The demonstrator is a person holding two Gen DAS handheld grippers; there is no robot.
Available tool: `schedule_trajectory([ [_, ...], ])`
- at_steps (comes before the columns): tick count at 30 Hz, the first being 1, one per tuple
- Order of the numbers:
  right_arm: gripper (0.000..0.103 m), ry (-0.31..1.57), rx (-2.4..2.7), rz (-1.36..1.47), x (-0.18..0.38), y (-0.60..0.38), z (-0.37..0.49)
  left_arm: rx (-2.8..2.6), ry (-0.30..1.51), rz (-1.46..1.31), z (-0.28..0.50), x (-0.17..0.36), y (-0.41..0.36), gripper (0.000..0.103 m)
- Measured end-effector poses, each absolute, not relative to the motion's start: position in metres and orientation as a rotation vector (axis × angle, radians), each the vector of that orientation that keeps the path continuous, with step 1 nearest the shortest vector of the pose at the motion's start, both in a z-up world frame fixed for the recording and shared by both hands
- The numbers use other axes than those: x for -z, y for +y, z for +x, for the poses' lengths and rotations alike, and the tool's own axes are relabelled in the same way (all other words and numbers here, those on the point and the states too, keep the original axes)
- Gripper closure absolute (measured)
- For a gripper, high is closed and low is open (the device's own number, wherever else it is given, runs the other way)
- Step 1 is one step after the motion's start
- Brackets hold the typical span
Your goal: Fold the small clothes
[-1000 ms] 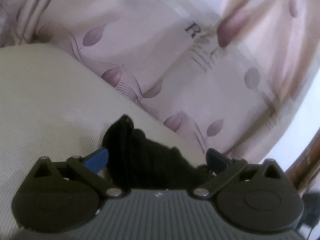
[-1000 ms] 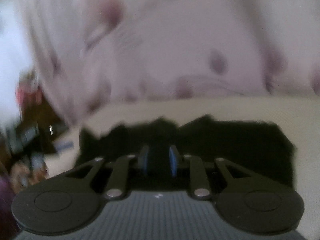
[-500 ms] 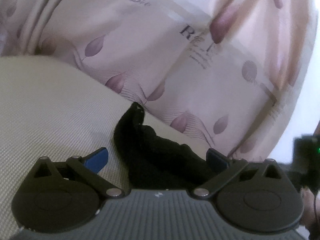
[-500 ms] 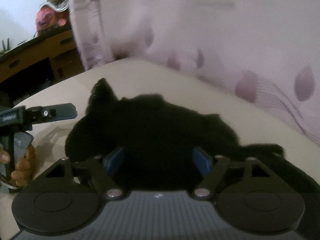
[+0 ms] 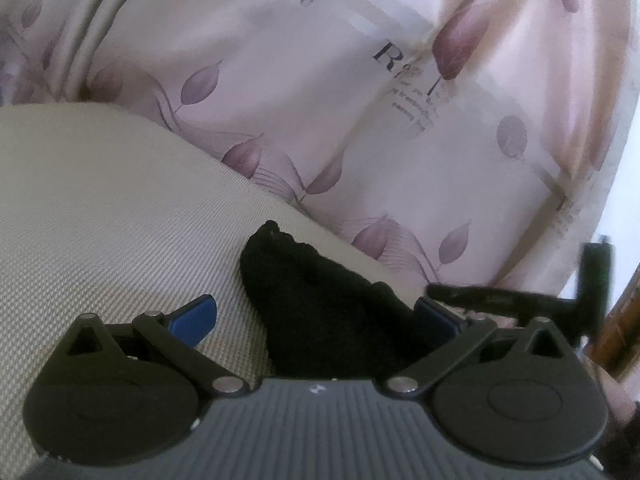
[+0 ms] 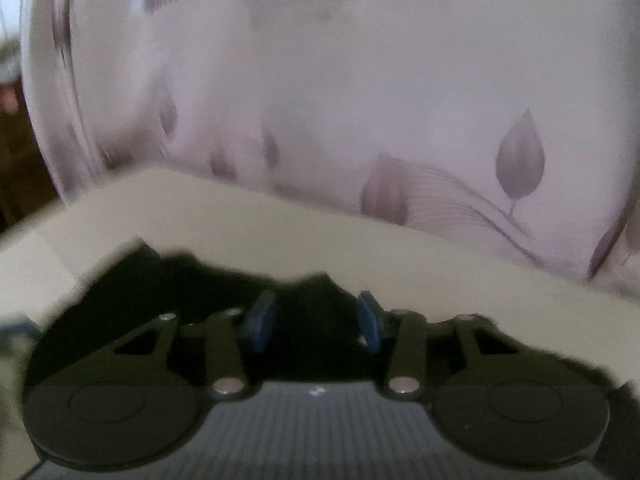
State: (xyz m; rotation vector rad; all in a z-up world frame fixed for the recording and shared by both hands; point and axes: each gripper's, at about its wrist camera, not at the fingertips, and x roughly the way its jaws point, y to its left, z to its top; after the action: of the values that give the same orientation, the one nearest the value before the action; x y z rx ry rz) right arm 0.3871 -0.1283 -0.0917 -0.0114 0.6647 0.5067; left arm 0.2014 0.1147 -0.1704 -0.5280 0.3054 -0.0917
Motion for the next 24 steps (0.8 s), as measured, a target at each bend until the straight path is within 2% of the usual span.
schedule_trajectory([
  [5, 0.059, 0.621, -0.558, -0.028, 0.077, -0.143, 0.354, 0.091, 0.314, -0.539, 0.203, 0.173, 0.116, 0.0],
  [12, 0.06, 0.755, -0.606, -0.211, 0.102, -0.142, 0.347, 0.093, 0.323, -0.522, 0.205, 0.172, 0.114, 0.0],
  [15, 0.06, 0.752, -0.41, -0.293, 0.116, -0.144, 0.369, 0.087, 0.329, -0.524, 0.205, 0.174, 0.114, 0.0],
  [16, 0.057, 0.731, -0.286, -0.335, 0.118, -0.147, 0.376, 0.084, 0.333, -0.527, 0.205, 0.174, 0.114, 0.0],
  [17, 0.057, 0.715, -0.22, -0.296, 0.116, -0.156, 0.383, 0.079, 0.336, -0.533, 0.206, 0.175, 0.115, 0.0],
  [20, 0.059, 0.676, -0.34, 0.104, 0.1, -0.2, 0.378, 0.075, 0.343, -0.547, 0.207, 0.176, 0.117, 0.0],
  [24, 0.058, 0.667, -0.37, 0.077, 0.094, -0.211, 0.357, 0.084, 0.339, -0.529, 0.206, 0.174, 0.114, 0.0],
])
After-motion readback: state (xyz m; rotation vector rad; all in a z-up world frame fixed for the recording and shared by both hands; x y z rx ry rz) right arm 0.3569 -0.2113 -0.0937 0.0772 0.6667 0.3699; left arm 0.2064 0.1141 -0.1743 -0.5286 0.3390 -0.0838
